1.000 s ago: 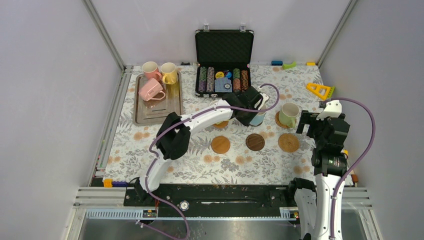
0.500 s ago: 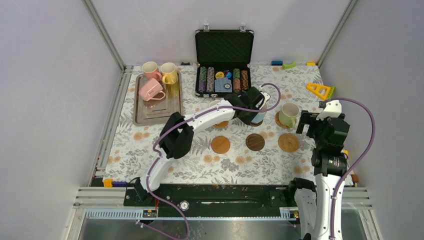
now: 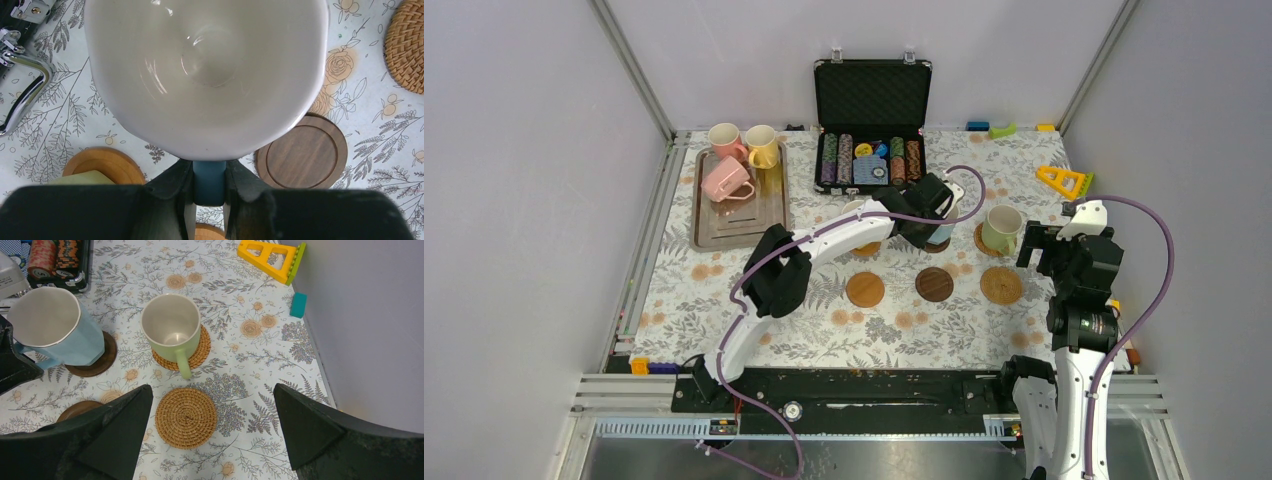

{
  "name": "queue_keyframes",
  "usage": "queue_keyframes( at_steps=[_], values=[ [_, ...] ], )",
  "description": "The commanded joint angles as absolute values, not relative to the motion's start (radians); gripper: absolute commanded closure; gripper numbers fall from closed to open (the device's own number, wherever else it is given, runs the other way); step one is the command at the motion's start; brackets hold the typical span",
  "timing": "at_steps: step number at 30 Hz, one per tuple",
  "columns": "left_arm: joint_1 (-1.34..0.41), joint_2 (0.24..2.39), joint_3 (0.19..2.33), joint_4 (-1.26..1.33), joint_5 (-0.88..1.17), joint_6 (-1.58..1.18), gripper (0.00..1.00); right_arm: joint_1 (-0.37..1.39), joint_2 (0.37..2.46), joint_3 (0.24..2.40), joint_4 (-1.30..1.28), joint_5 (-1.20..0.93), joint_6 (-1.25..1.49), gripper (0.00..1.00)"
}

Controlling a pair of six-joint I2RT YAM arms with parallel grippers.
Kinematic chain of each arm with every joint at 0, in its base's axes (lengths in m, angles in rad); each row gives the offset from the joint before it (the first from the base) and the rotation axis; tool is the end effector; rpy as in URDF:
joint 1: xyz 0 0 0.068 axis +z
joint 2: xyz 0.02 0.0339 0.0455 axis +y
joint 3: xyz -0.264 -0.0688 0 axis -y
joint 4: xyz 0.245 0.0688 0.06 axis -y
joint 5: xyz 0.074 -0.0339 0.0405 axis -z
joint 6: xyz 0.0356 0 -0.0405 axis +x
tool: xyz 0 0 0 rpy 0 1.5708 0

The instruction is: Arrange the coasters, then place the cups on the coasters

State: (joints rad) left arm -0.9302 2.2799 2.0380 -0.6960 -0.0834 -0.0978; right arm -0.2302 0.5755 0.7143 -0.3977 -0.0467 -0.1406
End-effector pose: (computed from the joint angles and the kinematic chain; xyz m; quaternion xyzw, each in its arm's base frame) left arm 0.3065 -0.4062 0.2252 0.3720 0.8737 -0.1184 0.2902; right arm 0.1355 -0.0300 0.3225 0.0213 0.7921 -0.0942 0.6027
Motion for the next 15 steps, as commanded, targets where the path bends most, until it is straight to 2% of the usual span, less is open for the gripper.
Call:
queue_keyframes(
  at_steps=[1, 15],
  values=[
    [-0.927, 2.265, 2.081, -0.585, -0.108, -0.086, 1.0, -0.235, 0.568, 0.711, -0.355, -0.066, -0.129, 0.0],
    [-0.927, 2.267, 2.058, -0.586, -0.115, -0.088, 0.97, -0.235, 0.567, 0.711, -0.355, -0.07, -0.127, 0.0]
  ],
)
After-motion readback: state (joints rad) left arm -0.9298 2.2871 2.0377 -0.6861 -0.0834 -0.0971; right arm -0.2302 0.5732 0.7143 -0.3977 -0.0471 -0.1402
